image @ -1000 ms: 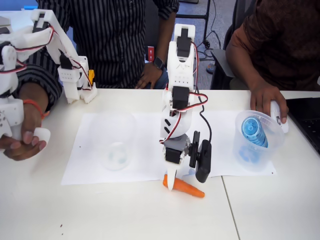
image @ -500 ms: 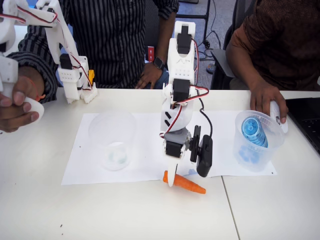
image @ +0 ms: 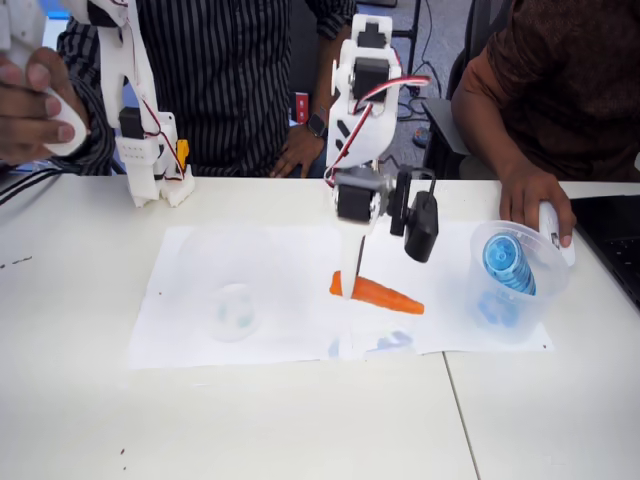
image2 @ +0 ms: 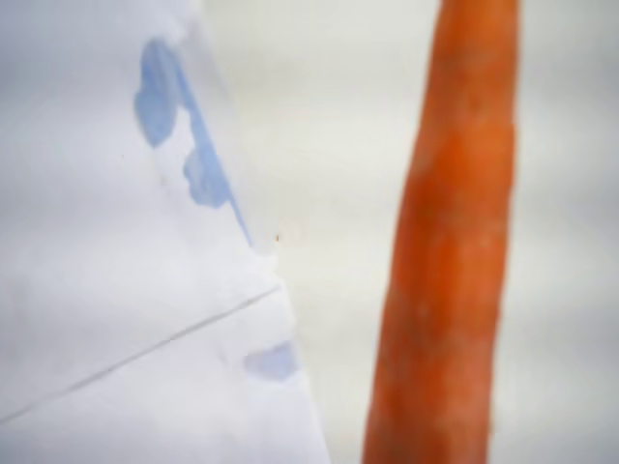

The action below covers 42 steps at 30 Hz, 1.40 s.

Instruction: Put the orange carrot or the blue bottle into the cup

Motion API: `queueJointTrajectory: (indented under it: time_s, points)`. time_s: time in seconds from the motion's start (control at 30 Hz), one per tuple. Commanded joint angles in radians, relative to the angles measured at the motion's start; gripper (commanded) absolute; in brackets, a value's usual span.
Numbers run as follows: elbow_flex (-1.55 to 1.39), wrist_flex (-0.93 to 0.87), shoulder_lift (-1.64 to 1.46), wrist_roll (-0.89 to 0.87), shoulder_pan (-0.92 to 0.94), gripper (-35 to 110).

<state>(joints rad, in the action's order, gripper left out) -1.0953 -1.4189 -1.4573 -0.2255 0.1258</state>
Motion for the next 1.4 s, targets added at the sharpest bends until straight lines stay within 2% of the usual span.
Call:
queueJointTrajectory:
  time_s: [0.0, 0.6, 1.1, 1.37]
  points:
    - [0.106, -0.043, -0.308, -0.026, 0.026, 7]
    - [0.089, -0.084, -0.390, -0.014, 0.491, 7]
    - [0.092, -0.071, -0.156, -0.012, 0.673, 7]
    - [0.106, -0.067, -0.049, 0.051, 0.706, 7]
